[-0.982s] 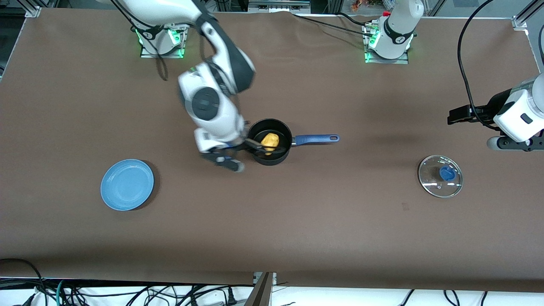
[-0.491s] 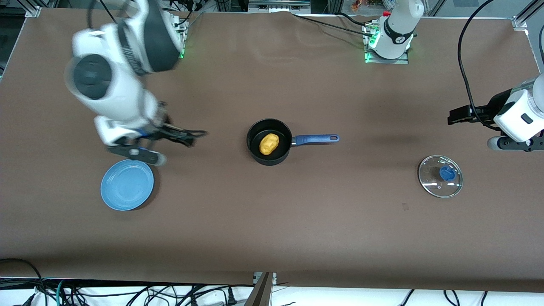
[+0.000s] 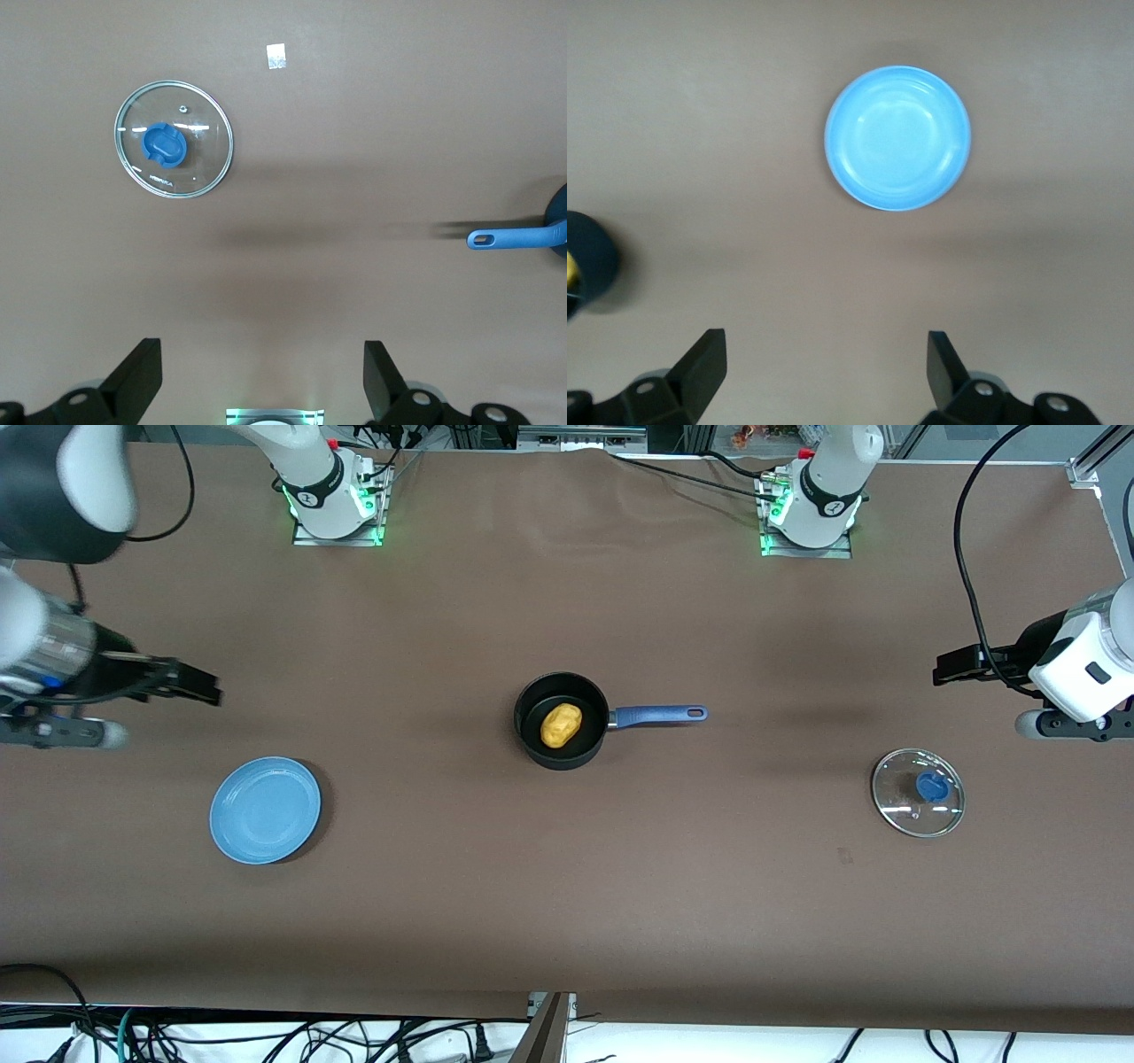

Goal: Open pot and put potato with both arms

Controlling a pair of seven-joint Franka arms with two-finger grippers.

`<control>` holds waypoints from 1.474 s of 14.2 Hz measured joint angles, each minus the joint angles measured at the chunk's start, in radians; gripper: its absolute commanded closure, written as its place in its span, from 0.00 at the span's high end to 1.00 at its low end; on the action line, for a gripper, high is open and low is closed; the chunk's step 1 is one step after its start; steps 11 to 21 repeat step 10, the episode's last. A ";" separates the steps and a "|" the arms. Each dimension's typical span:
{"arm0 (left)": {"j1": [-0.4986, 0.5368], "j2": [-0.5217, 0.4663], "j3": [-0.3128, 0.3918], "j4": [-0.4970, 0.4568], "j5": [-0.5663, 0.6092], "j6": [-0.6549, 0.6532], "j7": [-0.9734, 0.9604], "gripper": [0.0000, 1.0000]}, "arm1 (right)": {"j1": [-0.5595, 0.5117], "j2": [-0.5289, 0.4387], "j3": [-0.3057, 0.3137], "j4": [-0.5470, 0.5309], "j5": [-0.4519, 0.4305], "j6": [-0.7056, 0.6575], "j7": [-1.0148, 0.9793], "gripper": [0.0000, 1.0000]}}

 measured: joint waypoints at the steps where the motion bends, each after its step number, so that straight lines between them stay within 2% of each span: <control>1: 0.000 0.000 0.000 0.000 0.000 0.000 0.000 1.00 | -0.075 -0.023 0.091 -0.021 -0.045 0.004 0.000 1.00; 2: 0.000 0.000 0.000 0.000 0.000 0.000 0.000 1.00 | -0.144 -0.048 0.175 -0.049 -0.073 0.018 0.002 1.00; 3: 0.000 0.000 0.000 0.000 0.000 0.000 0.000 1.00 | -0.188 -0.075 0.224 -0.086 -0.084 0.046 0.003 1.00; 5: 0.000 0.000 0.000 0.000 0.000 0.000 0.000 1.00 | -0.245 -0.130 0.255 -0.164 -0.089 0.090 -0.002 1.00; 8: 0.000 0.000 0.000 0.000 0.000 0.000 0.000 1.00 | -0.333 -0.190 0.299 -0.227 -0.089 0.096 -0.048 1.00; 10: 0.000 0.001 0.000 0.000 0.000 0.000 0.000 1.00 | -0.354 -0.214 0.316 -0.243 -0.089 0.085 -0.055 1.00; 21: 0.000 0.001 0.000 0.000 0.000 0.000 0.000 1.00 | -0.354 -0.214 0.316 -0.243 -0.089 0.085 -0.055 1.00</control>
